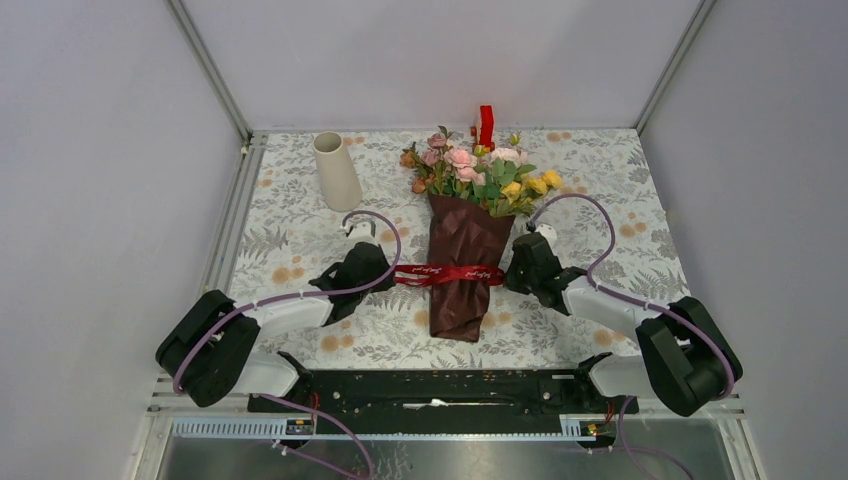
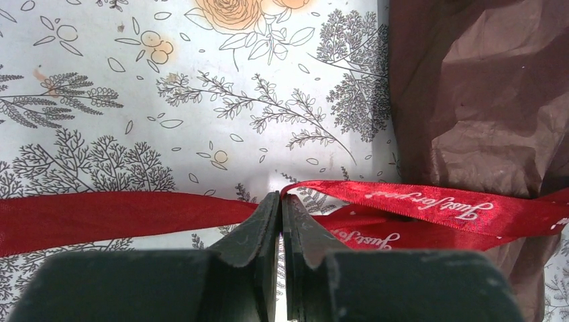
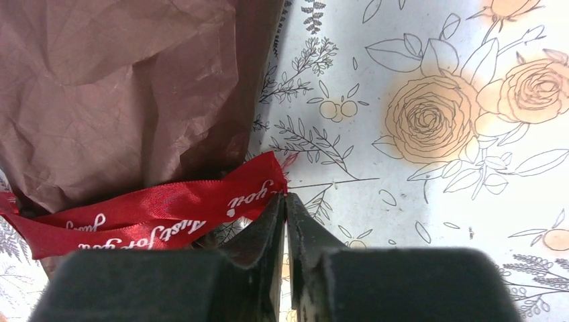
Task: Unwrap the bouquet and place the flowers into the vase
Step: Untie the ribbon from the wrapping paper.
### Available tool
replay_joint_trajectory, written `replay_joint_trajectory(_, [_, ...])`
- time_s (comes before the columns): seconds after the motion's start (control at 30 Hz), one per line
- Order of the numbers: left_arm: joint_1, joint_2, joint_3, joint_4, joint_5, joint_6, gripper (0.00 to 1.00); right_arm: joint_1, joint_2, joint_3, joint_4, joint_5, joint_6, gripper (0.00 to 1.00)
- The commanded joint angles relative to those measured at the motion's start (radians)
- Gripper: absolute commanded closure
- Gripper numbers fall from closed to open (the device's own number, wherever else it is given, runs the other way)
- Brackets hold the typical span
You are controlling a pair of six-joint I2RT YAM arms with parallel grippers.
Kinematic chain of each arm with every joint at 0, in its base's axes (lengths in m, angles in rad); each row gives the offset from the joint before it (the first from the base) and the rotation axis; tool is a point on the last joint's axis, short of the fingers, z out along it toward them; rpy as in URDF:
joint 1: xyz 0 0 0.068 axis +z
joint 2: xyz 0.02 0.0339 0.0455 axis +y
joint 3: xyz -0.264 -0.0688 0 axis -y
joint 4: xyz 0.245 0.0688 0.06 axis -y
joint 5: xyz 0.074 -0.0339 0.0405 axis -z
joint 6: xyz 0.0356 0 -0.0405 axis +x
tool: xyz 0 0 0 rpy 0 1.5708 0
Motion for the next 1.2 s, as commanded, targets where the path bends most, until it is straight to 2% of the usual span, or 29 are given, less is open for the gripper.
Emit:
replay_joint_trajectory(0.0, [0.014,-0.019,-0.011,0.071,0.023,0.018,0.89,-0.015,-0.067,-0.002,-0.050,0.023,-0.033,0.82])
replay_joint_trajectory(0.07, [0.015,-0.015,-0.007,0.076,0.042,0.036,0.86,-0.017,-0.097,0.008,-0.079,0.028,-0.061,0.72])
replay_joint_trajectory(0.23, [0.015,0.000,0.003,0.089,0.088,0.060,0.85,-0.022,-0.178,0.043,-0.145,0.048,-0.127,0.56])
replay_joint_trajectory(0.37, [0.015,0.006,0.003,0.097,0.099,0.066,0.85,-0.022,-0.200,0.072,-0.129,-0.046,-0.205,0.42])
replay_joint_trajectory(0.47, [0.015,0.006,0.003,0.099,0.100,0.066,0.85,-0.022,-0.174,0.096,-0.107,-0.098,-0.230,0.37])
replay_joint_trajectory(0.9, [0.015,-0.011,-0.006,0.090,0.095,0.067,0.86,-0.023,0.031,0.191,0.004,-0.249,-0.209,0.31])
replay_joint_trajectory(1.17, [0.015,-0.015,-0.008,0.085,0.087,0.070,0.86,-0.022,0.046,0.160,0.012,-0.241,-0.168,0.51])
